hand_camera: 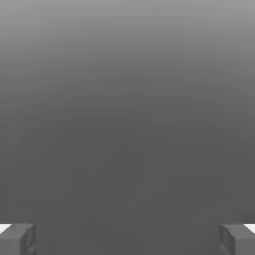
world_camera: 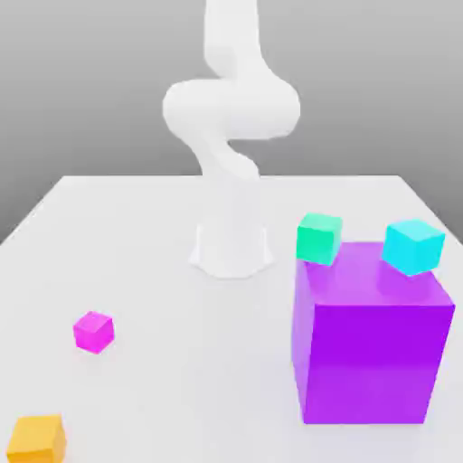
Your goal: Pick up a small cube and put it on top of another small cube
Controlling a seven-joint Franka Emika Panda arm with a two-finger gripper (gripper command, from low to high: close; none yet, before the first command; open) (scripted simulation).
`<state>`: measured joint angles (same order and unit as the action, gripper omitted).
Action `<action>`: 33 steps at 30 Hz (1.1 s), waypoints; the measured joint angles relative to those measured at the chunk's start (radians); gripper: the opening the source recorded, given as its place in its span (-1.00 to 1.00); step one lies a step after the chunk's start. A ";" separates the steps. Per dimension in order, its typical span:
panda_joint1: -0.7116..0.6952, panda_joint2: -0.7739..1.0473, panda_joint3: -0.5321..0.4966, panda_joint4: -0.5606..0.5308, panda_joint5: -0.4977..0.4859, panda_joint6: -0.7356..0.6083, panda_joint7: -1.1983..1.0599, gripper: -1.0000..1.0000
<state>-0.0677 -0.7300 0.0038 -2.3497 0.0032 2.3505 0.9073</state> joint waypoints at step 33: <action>-0.634 0.977 -0.017 -0.480 0.044 0.726 1.126 0.00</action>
<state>-0.7018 0.2472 -0.0135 -2.8294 0.0469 3.0767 2.0328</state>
